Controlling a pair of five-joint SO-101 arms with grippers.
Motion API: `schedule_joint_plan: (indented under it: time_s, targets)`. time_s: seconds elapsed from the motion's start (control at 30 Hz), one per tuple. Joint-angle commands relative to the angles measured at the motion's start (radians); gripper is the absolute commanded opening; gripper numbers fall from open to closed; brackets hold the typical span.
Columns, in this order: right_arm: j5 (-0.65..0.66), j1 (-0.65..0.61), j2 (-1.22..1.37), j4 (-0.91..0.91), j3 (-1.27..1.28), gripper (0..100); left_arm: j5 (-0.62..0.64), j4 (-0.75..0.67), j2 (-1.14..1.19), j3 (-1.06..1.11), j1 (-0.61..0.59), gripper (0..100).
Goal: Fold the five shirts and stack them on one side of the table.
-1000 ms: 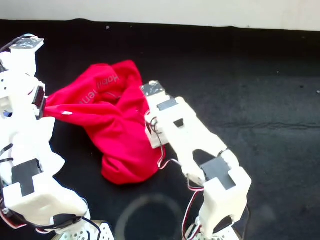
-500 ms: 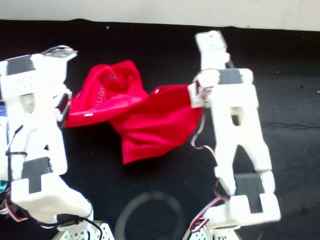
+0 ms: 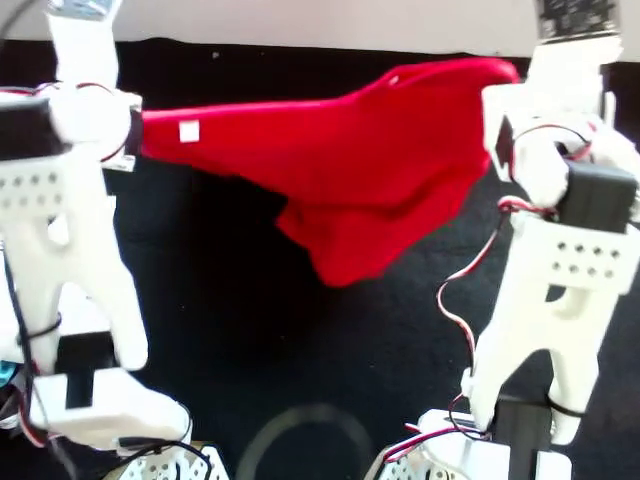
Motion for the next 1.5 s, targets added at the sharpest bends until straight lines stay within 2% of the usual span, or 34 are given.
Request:
schedule_joint_plan:
  time_s: [0.0,0.3,0.57,0.9,1.17,1.47]
  targets:
    - [0.009,0.041,-0.053,0.005,-0.140,0.5,0.008,0.002,-0.130,-0.053,0.035,1]
    - [0.009,0.042,-0.053,0.102,-0.532,0.5,0.006,-0.006,-0.329,-0.053,0.081,1]
    - [0.011,0.042,-0.053,0.101,-0.805,0.5,0.006,-0.006,-0.363,-0.051,0.077,1]
    - [0.012,0.042,-0.053,0.084,-0.851,0.5,0.006,-0.002,-0.374,0.047,0.081,1]
    - [0.011,0.041,-0.147,0.208,-0.846,0.5,0.012,0.002,-0.501,0.059,0.076,1]
    - [0.011,0.041,-0.283,0.223,-0.843,0.5,0.011,-0.008,-0.822,0.427,0.074,1]
